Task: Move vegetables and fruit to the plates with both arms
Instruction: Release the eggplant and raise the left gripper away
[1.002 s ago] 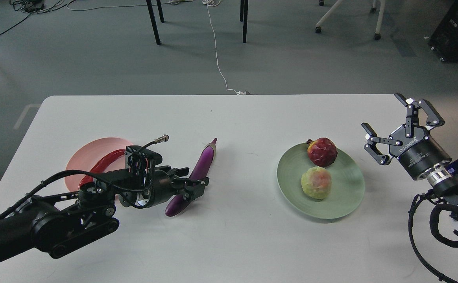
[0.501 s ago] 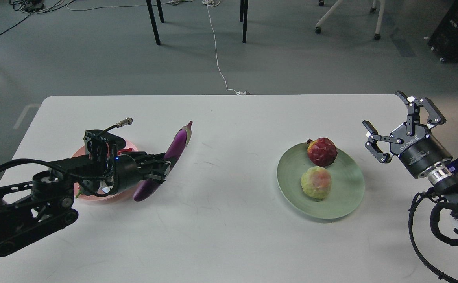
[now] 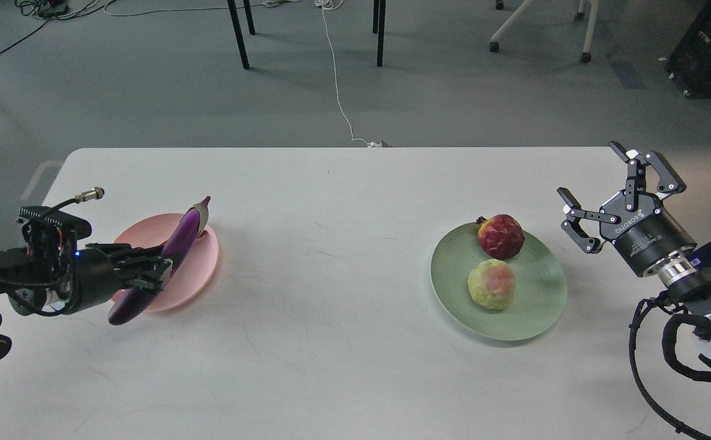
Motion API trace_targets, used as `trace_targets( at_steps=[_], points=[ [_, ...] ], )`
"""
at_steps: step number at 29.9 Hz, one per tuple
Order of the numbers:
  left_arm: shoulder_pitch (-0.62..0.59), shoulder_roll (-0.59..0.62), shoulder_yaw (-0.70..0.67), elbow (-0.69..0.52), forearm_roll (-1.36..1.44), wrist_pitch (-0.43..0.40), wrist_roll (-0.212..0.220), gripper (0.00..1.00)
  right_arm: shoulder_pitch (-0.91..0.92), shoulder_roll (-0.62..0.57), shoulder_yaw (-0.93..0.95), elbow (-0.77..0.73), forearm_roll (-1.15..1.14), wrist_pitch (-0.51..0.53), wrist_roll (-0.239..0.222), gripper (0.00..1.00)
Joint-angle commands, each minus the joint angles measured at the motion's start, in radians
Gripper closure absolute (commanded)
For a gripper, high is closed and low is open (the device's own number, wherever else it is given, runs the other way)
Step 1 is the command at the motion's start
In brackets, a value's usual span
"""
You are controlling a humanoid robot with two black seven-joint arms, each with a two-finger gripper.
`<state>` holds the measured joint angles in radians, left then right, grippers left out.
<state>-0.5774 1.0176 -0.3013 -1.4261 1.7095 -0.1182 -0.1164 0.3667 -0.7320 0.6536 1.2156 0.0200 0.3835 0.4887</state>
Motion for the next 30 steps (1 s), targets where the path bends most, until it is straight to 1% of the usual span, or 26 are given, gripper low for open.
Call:
trace_targets(
  at_steps=[1, 6, 8, 12, 16, 19, 21, 24, 25, 27, 28, 30],
  points=[
    [-0.002, -0.007, -0.009, 0.029, 0.001, -0.001, -0.005, 0.02, 0.000, -0.003, 0.001, 0.001, 0.000, 0.000, 0.000, 0.02],
    [-0.002, 0.018, -0.015, 0.030, 0.001, -0.003, -0.008, 0.02, 0.000, 0.000, 0.003, -0.001, 0.000, 0.000, 0.000, 0.02],
    [-0.002, 0.033, -0.028, 0.026, -0.007, -0.003, -0.015, 0.02, 0.003, 0.000, 0.003, -0.001, 0.000, 0.000, 0.000, 0.02],
    [-0.007, 0.035, -0.094, 0.019, -0.063, -0.001, -0.020, 0.02, 0.008, -0.001, 0.004, -0.001, 0.000, 0.000, 0.000, 0.02],
    [-0.009, 0.012, -0.208, 0.019, -0.215, -0.001, -0.020, 0.02, 0.032, -0.003, 0.003, -0.007, 0.000, -0.006, 0.000, 0.02],
    [-0.010, -0.052, -0.269, 0.019, -0.419, 0.009, -0.025, 0.02, 0.066, -0.003, -0.006, -0.011, 0.000, -0.020, 0.000, 0.02],
    [-0.004, -0.100, -0.311, 0.019, -0.615, 0.043, -0.048, 0.02, 0.092, -0.001, -0.009, -0.011, -0.002, -0.046, 0.000, 0.02],
    [0.001, -0.183, -0.332, 0.019, -0.916, 0.103, -0.114, 0.02, 0.123, 0.000, -0.011, -0.010, -0.002, -0.112, 0.000, 0.02],
    [0.002, -0.213, -0.340, 0.019, -0.994, 0.120, -0.143, 0.02, 0.130, 0.002, -0.011, -0.007, -0.002, -0.130, 0.000, 0.02],
    [0.023, -0.276, -0.380, 0.022, -1.085, 0.155, -0.193, 0.02, 0.139, 0.003, -0.012, -0.008, -0.002, -0.133, 0.000, 0.02],
    [0.057, -0.310, -0.418, 0.022, -1.099, 0.170, -0.207, 0.02, 0.143, 0.003, -0.011, -0.005, -0.002, -0.133, 0.000, 0.02],
    [0.138, -0.393, -0.534, 0.024, -1.102, 0.180, -0.204, 0.02, 0.143, 0.026, -0.011, -0.004, -0.002, -0.133, 0.000, 0.02]
  ],
)
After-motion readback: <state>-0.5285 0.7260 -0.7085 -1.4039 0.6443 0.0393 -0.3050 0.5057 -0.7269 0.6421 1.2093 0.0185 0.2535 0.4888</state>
